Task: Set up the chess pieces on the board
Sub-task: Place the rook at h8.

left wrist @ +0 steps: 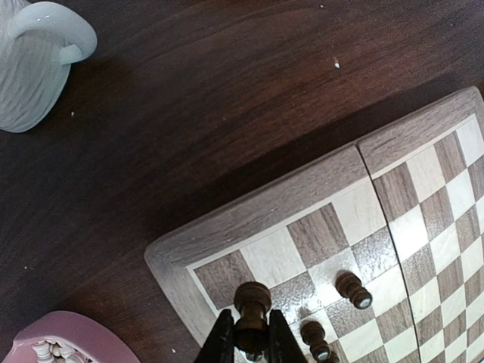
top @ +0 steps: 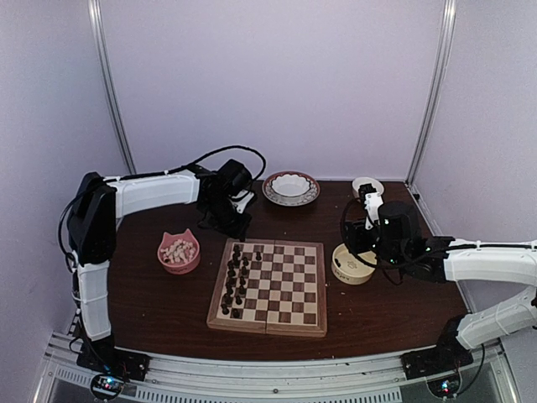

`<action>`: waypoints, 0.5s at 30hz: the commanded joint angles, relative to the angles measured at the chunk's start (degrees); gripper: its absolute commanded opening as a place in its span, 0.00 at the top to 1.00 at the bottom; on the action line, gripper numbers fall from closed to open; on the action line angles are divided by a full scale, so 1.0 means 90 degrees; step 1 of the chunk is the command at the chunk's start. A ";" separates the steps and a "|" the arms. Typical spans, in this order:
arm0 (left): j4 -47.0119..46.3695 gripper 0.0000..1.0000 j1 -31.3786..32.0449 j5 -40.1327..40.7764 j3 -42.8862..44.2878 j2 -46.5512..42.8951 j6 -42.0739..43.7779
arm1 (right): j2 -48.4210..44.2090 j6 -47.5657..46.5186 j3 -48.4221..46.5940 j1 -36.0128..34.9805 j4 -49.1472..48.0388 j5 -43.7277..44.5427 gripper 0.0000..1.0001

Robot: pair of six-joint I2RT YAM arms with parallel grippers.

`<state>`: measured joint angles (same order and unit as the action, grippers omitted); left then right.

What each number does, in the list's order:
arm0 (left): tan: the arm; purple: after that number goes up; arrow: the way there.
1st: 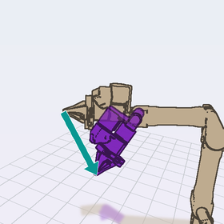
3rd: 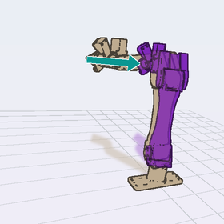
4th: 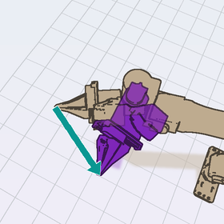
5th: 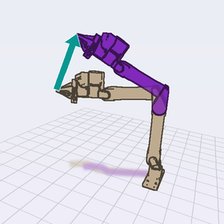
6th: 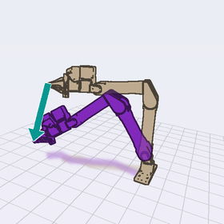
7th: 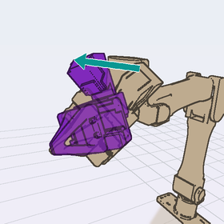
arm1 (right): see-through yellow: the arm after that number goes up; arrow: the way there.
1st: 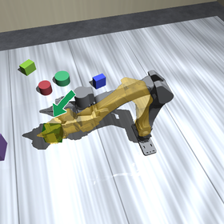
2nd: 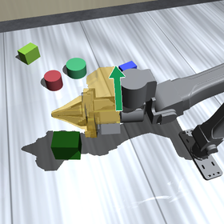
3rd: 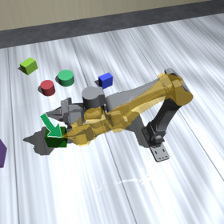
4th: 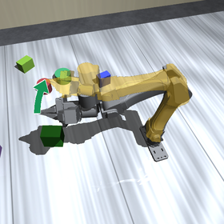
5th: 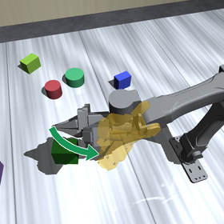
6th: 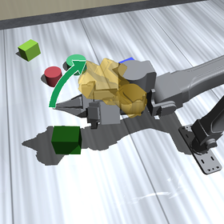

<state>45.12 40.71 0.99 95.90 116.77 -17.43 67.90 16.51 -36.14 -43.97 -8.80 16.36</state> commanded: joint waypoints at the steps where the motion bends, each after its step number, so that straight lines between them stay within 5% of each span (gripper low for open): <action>1: 0.0045 0.86 -0.0002 -0.0024 0.0179 0.0113 0.0091 | -0.0017 0.0012 -0.0159 0.0022 -0.0008 -0.0035 0.48; 15: 0.0233 0.86 -0.0002 0.0231 0.0303 0.0414 0.0178 | -0.0069 0.0001 -0.0164 0.0022 0.0010 -0.0050 0.48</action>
<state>46.50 40.71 1.56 96.97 120.16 -16.78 67.90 16.51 -36.18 -43.97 -8.78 16.32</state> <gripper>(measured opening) 0.142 0.521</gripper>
